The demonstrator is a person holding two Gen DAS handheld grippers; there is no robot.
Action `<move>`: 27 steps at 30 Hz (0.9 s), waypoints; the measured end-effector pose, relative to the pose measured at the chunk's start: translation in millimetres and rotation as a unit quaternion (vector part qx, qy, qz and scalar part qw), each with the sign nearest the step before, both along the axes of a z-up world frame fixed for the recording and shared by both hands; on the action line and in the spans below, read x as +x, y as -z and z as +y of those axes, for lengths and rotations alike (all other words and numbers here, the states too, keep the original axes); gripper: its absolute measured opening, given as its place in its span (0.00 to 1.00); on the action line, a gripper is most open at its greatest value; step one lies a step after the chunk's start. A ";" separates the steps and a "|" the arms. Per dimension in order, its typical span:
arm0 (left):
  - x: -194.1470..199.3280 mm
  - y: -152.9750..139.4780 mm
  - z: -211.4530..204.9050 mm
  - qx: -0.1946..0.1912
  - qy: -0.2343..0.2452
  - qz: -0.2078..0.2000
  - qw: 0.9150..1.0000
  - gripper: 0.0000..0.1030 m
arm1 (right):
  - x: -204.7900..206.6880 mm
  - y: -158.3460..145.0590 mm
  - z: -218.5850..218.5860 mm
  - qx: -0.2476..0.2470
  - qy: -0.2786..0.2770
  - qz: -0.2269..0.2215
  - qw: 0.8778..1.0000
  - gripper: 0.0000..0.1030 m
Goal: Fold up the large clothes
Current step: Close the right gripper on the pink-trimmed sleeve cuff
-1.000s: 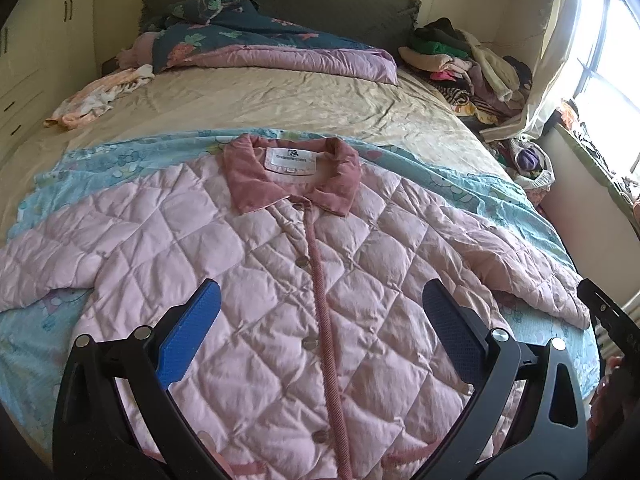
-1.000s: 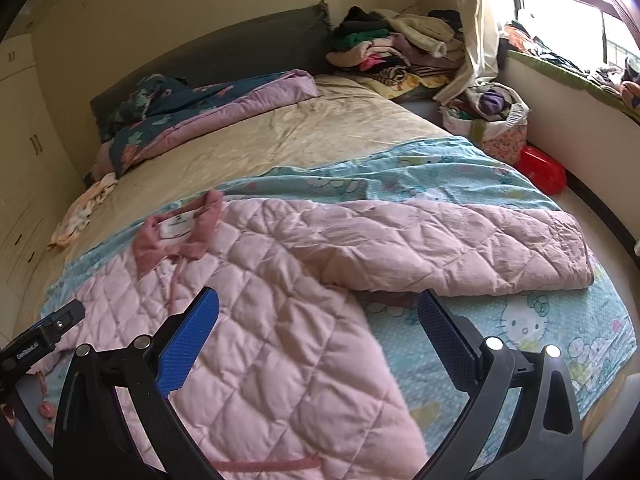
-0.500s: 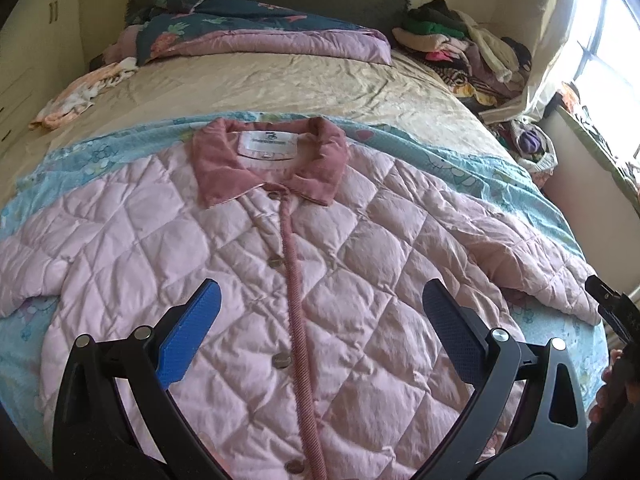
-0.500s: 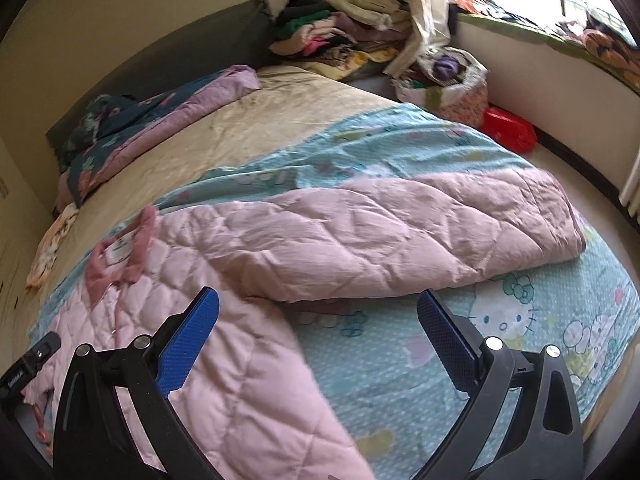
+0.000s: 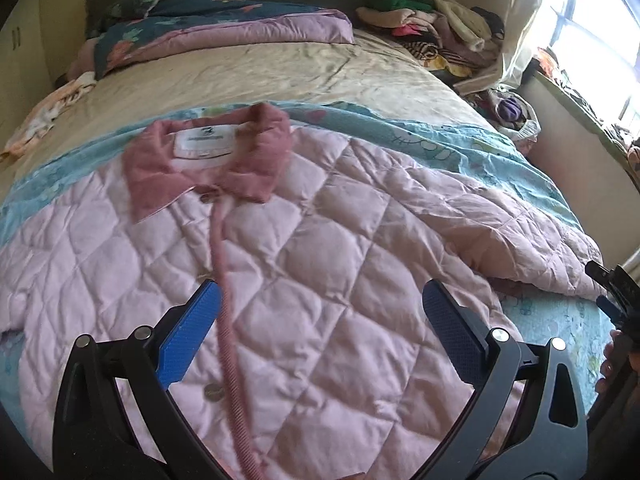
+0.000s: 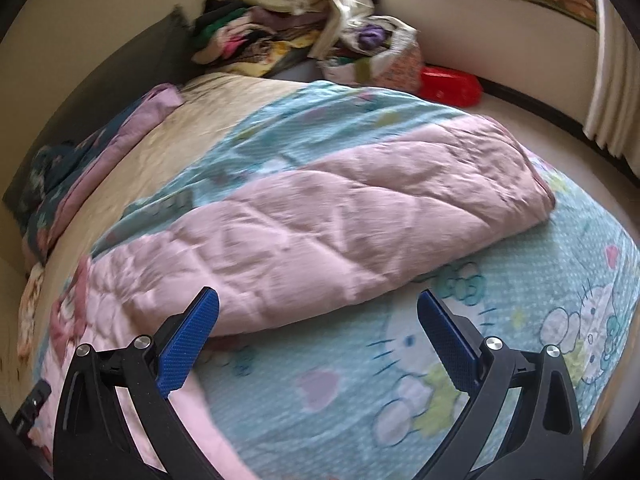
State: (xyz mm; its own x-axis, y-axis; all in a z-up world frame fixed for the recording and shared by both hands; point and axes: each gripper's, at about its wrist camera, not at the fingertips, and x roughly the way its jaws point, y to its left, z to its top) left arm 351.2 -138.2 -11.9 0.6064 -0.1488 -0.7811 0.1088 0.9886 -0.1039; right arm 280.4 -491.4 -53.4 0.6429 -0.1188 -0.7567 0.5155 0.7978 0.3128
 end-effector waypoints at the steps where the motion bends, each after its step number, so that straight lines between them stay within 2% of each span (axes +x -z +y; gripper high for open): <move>1: 3.0 2.1 -2.3 -0.001 0.001 0.005 1.000 0.92 | -0.7 4.6 -9.3 0.007 0.012 0.003 1.000 0.96; 9: 20.8 16.5 -13.3 0.004 -0.005 0.021 1.000 0.92 | 0.8 30.6 -69.6 0.045 0.078 0.016 0.996 0.96; 16: 35.5 25.7 -13.1 0.004 -0.021 0.030 0.999 0.92 | 7.7 58.7 -117.4 0.074 0.148 0.027 0.986 0.96; 18: 37.0 26.5 -11.9 0.002 -0.028 0.032 0.999 0.92 | 9.7 68.3 -128.3 0.098 0.164 0.017 0.981 0.96; 20: 36.8 24.9 -10.9 0.002 -0.029 0.030 0.999 0.92 | 10.3 68.2 -134.9 0.095 0.175 -0.001 0.980 0.96; 22: 34.9 21.8 -8.9 0.004 -0.032 0.025 0.999 0.92 | 9.6 68.0 -139.5 0.096 0.185 -0.016 0.978 0.91; 24: 34.4 19.5 -6.4 0.001 -0.033 0.026 0.999 0.92 | 5.7 67.8 -143.0 0.098 0.201 -0.027 0.974 0.70; 27: 31.3 11.7 -2.3 0.000 -0.035 0.021 0.999 0.92 | 4.2 64.0 -145.0 0.093 0.198 -0.036 0.975 0.49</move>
State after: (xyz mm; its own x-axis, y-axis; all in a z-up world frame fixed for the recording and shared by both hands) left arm 382.5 -140.5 -23.6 0.5816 -0.1064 -0.8065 0.0346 0.9937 -0.1061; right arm 284.6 -636.4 -117.4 0.6262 -0.2341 -0.7436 0.7436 0.4661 0.4795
